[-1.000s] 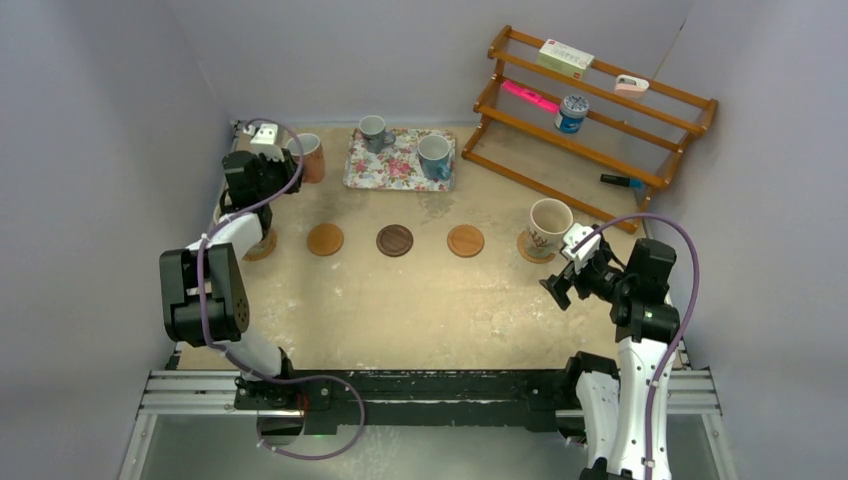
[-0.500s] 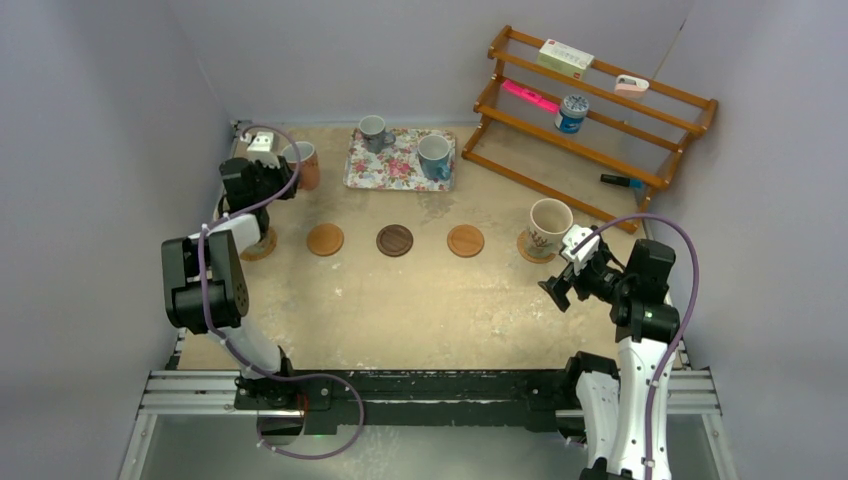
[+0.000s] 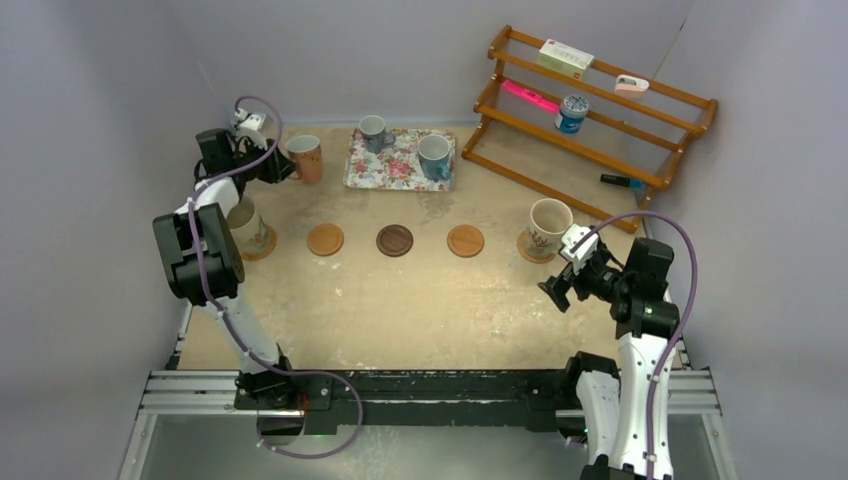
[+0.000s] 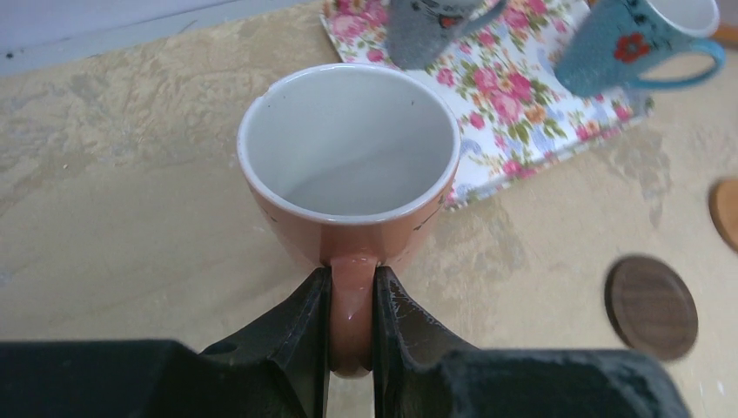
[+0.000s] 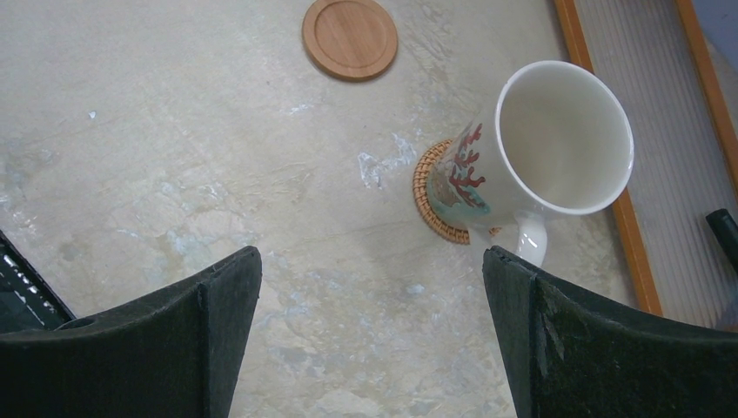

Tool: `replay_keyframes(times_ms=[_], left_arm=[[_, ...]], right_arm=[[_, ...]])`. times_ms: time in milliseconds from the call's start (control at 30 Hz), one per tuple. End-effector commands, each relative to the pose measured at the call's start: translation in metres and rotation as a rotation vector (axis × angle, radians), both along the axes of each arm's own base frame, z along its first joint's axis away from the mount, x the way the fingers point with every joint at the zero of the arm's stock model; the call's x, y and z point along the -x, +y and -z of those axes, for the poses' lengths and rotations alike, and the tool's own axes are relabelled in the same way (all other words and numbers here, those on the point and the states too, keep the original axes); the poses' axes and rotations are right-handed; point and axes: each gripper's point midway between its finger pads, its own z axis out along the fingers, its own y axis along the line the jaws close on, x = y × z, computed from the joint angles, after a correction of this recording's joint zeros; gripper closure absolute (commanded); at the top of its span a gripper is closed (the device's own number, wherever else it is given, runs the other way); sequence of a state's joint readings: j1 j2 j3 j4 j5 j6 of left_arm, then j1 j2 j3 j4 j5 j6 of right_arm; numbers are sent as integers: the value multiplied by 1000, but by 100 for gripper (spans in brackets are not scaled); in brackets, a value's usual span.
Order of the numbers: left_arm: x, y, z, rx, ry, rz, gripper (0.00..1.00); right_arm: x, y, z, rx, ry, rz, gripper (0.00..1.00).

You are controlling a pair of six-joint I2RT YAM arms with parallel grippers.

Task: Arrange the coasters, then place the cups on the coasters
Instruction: Place the cup on the coaster.

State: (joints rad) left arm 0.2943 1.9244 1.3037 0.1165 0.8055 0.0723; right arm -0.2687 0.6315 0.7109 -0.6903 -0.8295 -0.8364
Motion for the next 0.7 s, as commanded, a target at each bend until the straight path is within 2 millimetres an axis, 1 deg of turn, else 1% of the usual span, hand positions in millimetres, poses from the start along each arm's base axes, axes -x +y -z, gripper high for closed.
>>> replay_keyframes(times_ms=[0,67,133,233,300,367,433,500,567,667], left_arm=[[32,-8,-40,-50,-93,252,100],[40,-7,-44,-89,-138,243,100],[40,-4,-45,-120,-163,222,100],[30,1,-61,-104,-176,186,100],[26,0,-64,-93,-175,191,100],[19,-1,-70,-98,-222,175,100],[15,-2,-68,-93,-240,158,100],[10,-4,-58,-104,-234,147,100],[5,-1,-50,-119,-234,129,100],[-1,0,-46,-112,-246,116,100]], right_arm=[[3,3,2,-9,10,-27,1],[2,3,1,-8,7,-27,1],[2,3,1,-11,9,-25,1],[3,4,0,-8,2,-26,1],[4,4,0,-8,1,-25,1],[6,4,0,-4,0,-32,1],[6,5,1,-4,0,-35,1],[6,5,0,-5,1,-36,1],[6,5,0,-6,1,-40,1],[5,5,0,-6,0,-40,1]])
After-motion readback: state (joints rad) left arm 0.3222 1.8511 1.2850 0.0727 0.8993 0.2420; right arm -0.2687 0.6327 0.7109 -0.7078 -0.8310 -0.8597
